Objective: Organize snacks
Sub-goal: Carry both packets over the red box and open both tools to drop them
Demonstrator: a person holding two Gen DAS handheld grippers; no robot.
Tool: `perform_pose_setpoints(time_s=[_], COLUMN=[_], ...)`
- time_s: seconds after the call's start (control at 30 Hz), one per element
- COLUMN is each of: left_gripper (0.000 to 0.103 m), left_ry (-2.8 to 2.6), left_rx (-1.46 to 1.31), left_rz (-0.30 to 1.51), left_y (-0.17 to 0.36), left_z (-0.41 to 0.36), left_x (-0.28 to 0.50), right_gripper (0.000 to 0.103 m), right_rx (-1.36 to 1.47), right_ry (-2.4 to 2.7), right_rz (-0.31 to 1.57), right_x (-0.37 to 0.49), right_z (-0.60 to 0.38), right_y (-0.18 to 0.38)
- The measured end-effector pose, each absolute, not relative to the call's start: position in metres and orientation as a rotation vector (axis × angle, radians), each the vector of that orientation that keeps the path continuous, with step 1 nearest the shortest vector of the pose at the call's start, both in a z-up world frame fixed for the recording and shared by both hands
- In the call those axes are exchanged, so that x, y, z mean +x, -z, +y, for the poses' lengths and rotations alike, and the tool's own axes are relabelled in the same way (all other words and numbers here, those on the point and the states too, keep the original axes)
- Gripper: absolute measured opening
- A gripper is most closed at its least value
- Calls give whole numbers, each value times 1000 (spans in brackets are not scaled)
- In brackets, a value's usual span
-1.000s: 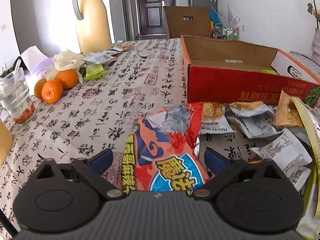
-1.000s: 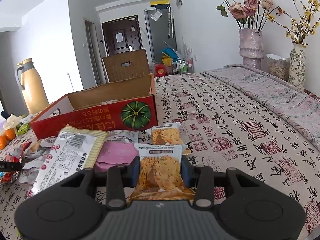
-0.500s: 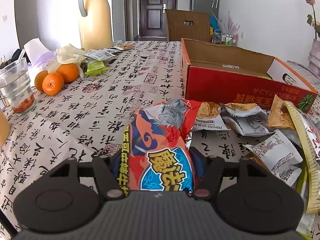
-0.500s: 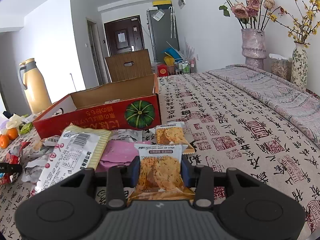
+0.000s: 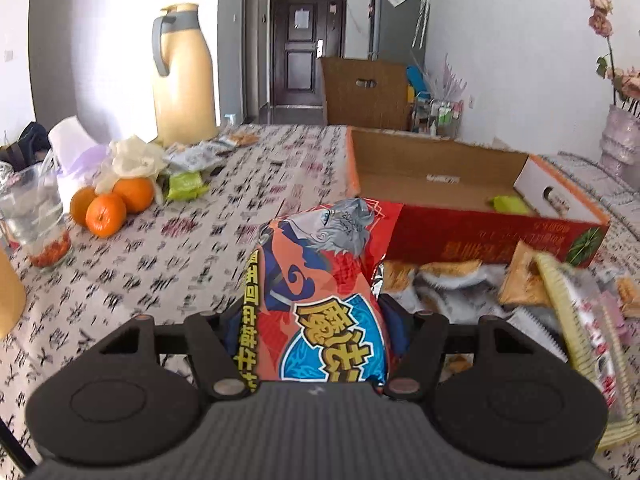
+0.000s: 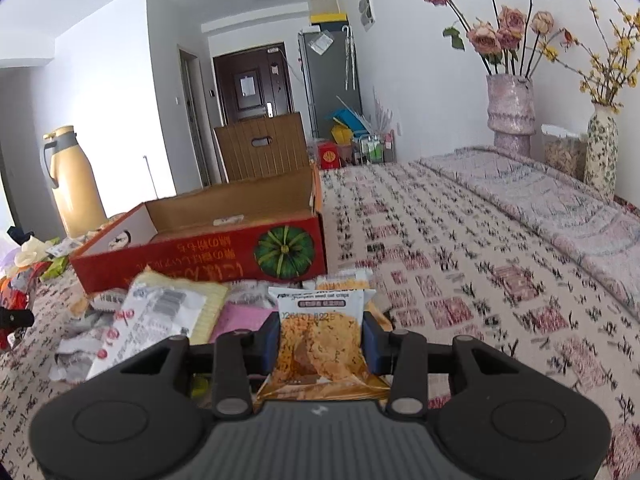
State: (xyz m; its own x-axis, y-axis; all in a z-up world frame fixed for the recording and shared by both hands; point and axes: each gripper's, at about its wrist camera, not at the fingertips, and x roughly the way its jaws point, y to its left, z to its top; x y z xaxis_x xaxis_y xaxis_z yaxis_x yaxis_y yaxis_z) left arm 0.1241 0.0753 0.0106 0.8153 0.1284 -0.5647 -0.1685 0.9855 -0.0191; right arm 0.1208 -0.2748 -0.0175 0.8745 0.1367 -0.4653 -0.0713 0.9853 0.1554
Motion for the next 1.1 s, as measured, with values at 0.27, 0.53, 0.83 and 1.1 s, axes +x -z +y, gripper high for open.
perform_pose_setpoints(time_s=[0.27, 0.53, 0.83, 1.1], left_gripper=[66, 66, 66, 66], left_ry=[-116, -75, -53, -46], left_rx=[-64, -38, -14, -21], left_rz=[526, 481, 428, 408], left_y=[-33, -50, -68, -78], left_z=[60, 41, 20, 13], left_x=[135, 154, 186, 217], right_gripper=[40, 40, 40, 40], right_rx=[126, 101, 99, 98], right_ry=[-118, -157, -196, -208], right_rz=[405, 366, 299, 279], right_x=[137, 163, 197, 235], right_z=[-276, -261, -238, -223], right_y=[-11, -26, -49, -60])
